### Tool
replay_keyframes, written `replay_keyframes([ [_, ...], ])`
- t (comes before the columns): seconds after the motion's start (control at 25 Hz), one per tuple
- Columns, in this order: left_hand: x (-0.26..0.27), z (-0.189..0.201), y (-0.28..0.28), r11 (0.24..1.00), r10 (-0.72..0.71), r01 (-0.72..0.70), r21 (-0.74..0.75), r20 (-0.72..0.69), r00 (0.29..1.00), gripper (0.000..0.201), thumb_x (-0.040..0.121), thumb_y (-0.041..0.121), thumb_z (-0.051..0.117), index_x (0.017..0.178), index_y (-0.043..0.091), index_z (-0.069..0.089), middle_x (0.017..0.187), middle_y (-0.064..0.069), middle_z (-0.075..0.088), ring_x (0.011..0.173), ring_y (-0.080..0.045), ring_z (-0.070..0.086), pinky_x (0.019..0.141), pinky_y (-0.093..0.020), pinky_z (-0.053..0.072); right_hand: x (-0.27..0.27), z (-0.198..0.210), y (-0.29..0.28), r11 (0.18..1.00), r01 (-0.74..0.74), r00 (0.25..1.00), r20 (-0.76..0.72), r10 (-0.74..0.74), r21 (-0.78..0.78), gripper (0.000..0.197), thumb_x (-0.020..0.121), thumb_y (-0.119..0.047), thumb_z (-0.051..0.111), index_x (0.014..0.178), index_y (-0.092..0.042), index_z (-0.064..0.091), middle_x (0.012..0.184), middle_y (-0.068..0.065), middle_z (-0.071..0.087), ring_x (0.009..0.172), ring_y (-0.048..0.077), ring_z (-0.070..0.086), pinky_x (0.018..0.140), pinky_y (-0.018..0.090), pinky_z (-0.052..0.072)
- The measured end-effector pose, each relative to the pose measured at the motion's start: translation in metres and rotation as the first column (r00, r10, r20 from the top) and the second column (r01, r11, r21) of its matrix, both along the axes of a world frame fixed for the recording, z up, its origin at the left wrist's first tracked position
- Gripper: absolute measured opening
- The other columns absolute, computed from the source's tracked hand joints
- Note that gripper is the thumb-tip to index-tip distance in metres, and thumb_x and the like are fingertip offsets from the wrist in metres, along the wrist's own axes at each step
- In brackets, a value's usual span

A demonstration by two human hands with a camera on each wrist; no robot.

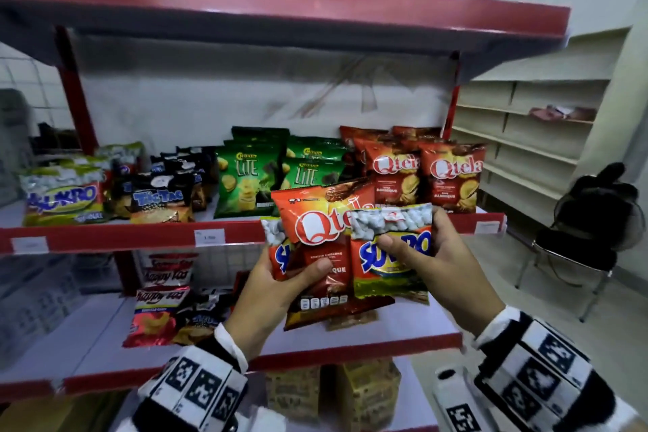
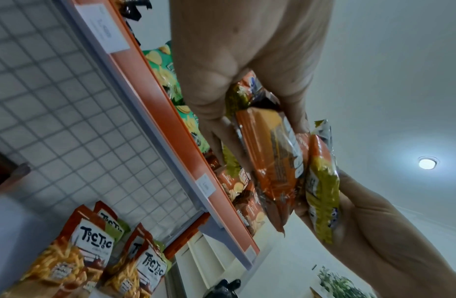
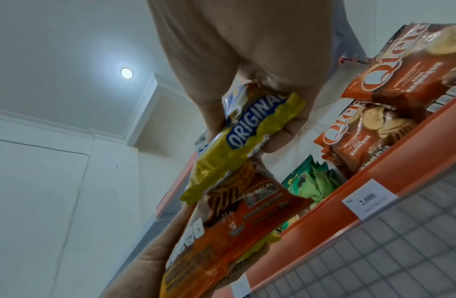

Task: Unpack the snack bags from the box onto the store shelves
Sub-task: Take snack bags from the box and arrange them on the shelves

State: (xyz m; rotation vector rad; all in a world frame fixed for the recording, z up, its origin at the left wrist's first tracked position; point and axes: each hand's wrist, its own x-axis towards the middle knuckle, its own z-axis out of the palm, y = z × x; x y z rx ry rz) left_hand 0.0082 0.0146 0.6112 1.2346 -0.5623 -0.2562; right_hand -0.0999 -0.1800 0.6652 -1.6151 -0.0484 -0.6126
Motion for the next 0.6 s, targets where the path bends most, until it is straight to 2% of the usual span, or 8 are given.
replay_keyframes([
  [0.12,0.0,0.007,0.025,0.994,0.11,-0.11,-0.018,-0.015,0.994,0.07,0.05,0.035,0.085,0.113,0.022,0.058,0.101,-0.004,0.075,0.09,-0.027,0.072,0.073,-0.042,0.06,0.012,0.006,0.007,0.996,-0.085,0.996,-0.009,0.085,0.013,0.054,0.072,-0.035,0.071,0.119,-0.024,0.048,0.105,0.001,0.073,0.091,0.021,0.072,0.069,0.032,0.059],
  [0.2,0.006,0.01,0.047,0.982,0.184,-0.184,-0.032,0.004,0.983,0.065,0.051,0.035,0.084,0.11,0.022,0.06,0.099,-0.003,0.075,0.09,-0.025,0.072,0.07,-0.036,0.06,0.027,0.009,0.018,0.993,-0.107,0.994,-0.021,0.108,0.045,0.049,0.077,-0.039,0.066,0.12,-0.027,0.047,0.101,0.0,0.074,0.089,0.019,0.072,0.068,0.031,0.058],
  [0.28,0.017,0.014,0.074,0.972,0.229,-0.228,-0.057,0.019,0.973,0.06,0.053,0.034,0.083,0.109,0.026,0.061,0.1,-0.002,0.075,0.091,-0.025,0.072,0.072,-0.037,0.059,0.044,0.012,0.031,0.992,-0.083,0.996,-0.038,0.087,0.094,0.031,0.087,-0.034,0.061,0.115,-0.032,0.048,0.092,-0.001,0.075,0.081,0.015,0.073,0.061,0.026,0.057],
  [0.36,0.028,0.017,0.099,0.967,0.25,-0.248,-0.06,0.024,0.968,0.06,0.056,0.035,0.083,0.112,0.028,0.061,0.103,-0.003,0.074,0.094,-0.026,0.071,0.078,-0.043,0.057,0.061,0.02,0.041,0.988,-0.073,0.997,-0.021,0.077,0.133,0.014,0.094,-0.024,0.054,0.108,-0.024,0.053,0.086,0.002,0.074,0.074,0.015,0.072,0.06,0.029,0.058],
  [0.44,0.044,0.021,0.129,0.959,0.28,-0.277,-0.055,0.035,0.959,0.065,0.055,0.036,0.083,0.115,0.027,0.06,0.105,-0.004,0.074,0.096,-0.026,0.071,0.082,-0.044,0.056,0.084,0.027,0.061,0.99,-0.061,0.998,-0.023,0.065,0.127,0.01,0.094,-0.021,0.051,0.104,-0.02,0.054,0.084,0.003,0.072,0.073,0.013,0.07,0.066,0.031,0.057],
  [0.52,0.057,0.023,0.14,0.954,0.293,-0.291,-0.066,0.023,0.956,0.068,0.055,0.036,0.084,0.117,0.025,0.059,0.107,-0.005,0.073,0.097,-0.027,0.07,0.083,-0.045,0.055,0.089,0.037,0.073,0.994,-0.053,0.999,0.005,0.052,0.091,0.011,0.094,-0.019,0.053,0.105,-0.017,0.054,0.078,-0.001,0.072,0.07,0.01,0.069,0.064,0.028,0.057],
  [0.56,0.097,0.029,0.215,0.944,0.321,-0.316,-0.097,0.039,0.946,0.068,0.054,0.035,0.085,0.116,0.024,0.059,0.108,-0.006,0.073,0.097,-0.028,0.07,0.082,-0.046,0.055,0.142,0.041,0.141,0.991,-0.066,0.998,0.013,0.065,0.116,0.012,0.093,-0.016,0.054,0.105,-0.016,0.054,0.074,-0.003,0.072,0.068,0.009,0.068,0.06,0.026,0.057],
  [0.6,0.101,0.031,0.215,0.947,0.317,-0.312,-0.076,0.05,0.947,0.068,0.054,0.034,0.085,0.116,0.024,0.059,0.107,-0.006,0.073,0.096,-0.029,0.07,0.082,-0.046,0.056,0.144,0.045,0.144,0.99,-0.062,0.998,0.033,0.059,0.127,0.011,0.093,-0.014,0.054,0.103,-0.015,0.053,0.072,-0.005,0.072,0.065,0.008,0.068,0.055,0.023,0.056],
])
